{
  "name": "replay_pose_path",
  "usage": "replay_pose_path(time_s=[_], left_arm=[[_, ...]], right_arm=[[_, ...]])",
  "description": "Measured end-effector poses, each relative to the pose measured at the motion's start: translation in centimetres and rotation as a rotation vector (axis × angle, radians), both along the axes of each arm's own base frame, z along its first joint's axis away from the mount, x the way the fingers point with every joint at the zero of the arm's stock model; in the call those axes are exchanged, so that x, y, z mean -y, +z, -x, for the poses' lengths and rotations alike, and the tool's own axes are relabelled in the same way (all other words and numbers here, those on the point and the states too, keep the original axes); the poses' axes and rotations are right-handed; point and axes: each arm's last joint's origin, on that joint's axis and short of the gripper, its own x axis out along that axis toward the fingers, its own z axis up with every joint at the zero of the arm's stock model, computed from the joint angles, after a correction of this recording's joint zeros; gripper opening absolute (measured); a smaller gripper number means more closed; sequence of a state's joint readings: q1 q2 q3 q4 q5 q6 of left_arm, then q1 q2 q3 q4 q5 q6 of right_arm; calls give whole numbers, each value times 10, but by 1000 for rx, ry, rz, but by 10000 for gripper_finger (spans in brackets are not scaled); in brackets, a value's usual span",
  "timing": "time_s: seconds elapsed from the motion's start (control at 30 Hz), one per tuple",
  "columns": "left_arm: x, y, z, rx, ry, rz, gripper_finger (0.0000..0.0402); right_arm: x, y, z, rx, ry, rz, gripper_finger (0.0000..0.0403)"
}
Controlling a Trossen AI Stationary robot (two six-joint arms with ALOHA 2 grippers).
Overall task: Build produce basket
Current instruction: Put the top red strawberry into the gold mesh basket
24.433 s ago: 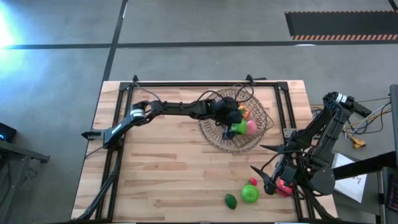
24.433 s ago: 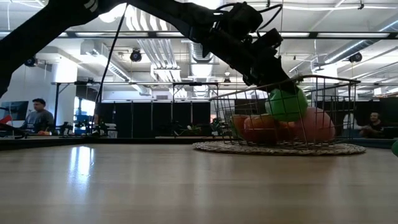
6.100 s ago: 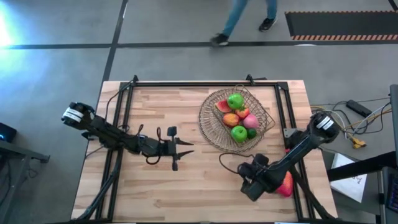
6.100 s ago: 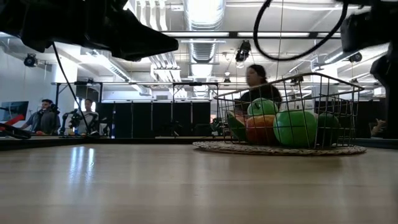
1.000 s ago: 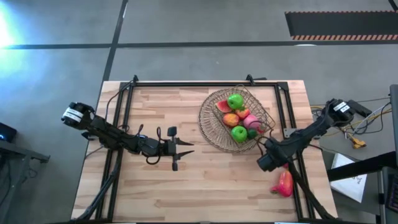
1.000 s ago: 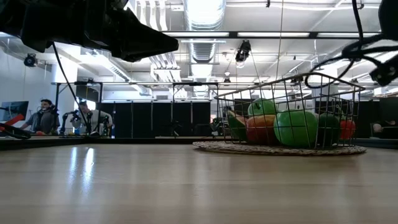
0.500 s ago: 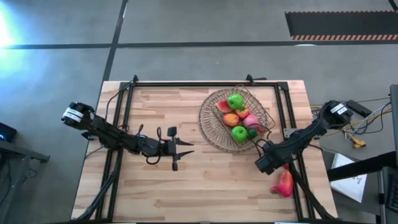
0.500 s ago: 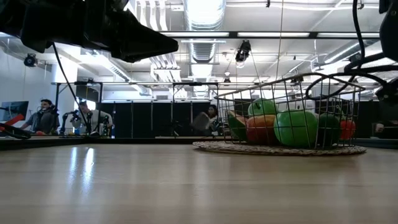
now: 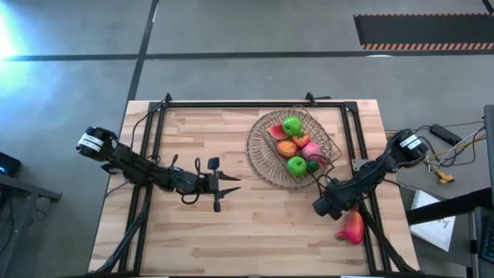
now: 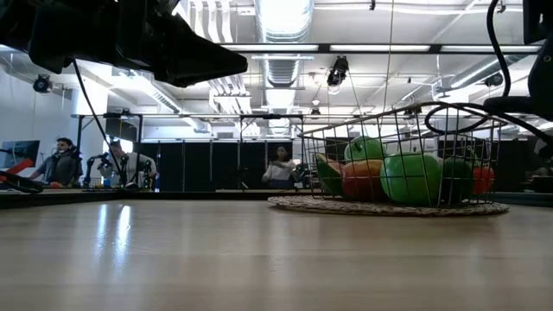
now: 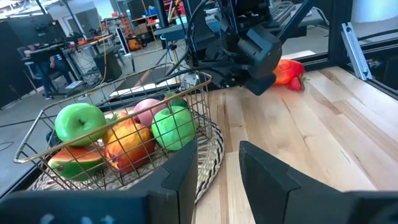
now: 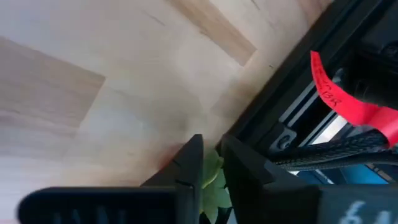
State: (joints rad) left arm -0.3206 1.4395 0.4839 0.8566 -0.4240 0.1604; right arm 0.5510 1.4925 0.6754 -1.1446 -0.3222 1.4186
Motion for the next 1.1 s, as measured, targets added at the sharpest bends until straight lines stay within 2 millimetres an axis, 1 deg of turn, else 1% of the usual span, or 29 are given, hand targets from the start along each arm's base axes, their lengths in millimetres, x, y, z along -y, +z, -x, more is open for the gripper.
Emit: replay_pose_path(time_s=[0.13, 0.23, 0.3, 0.37, 0.5, 0.67, 0.77, 0.83, 0.9, 0.97, 1.03, 1.1], left_arm=[[0, 0, 0, 0, 0, 0, 102], [0, 0, 0, 0, 0, 0, 102], [0, 0, 0, 0, 0, 0, 102], [0, 0, 0, 0, 0, 0, 102], [0, 0, 0, 1, 0, 0, 102], [0, 0, 0, 4, 0, 1, 102], [0, 1, 0, 6, 0, 2, 102], [0, 1, 0, 6, 0, 2, 102], [0, 1, 0, 5, 0, 1, 102], [0, 1, 0, 5, 0, 1, 102], [0, 1, 0, 5, 0, 1, 102], [0, 1, 0, 4, 0, 1, 102]], right_arm=[[-2, 3, -3, 14, 24, -23, 16], [-4, 9, -7, 51, 44, -36, 10], [-6, 17, -12, 86, 63, -24, 9], [-8, 29, -18, 141, 86, 1, 9], [-12, 64, -34, 300, 149, 87, 9], [-19, 123, -60, 616, 269, 173, 9], [-22, 156, -73, 794, 392, 263, 9], [-21, 172, -81, 895, 488, 355, 9], [-17, 183, -87, 932, 582, 423, 9], [-6, 187, -91, 914, 631, 471, 9], [9, 186, -96, 885, 628, 536, 9], [27, 179, -100, 848, 611, 583, 9]])
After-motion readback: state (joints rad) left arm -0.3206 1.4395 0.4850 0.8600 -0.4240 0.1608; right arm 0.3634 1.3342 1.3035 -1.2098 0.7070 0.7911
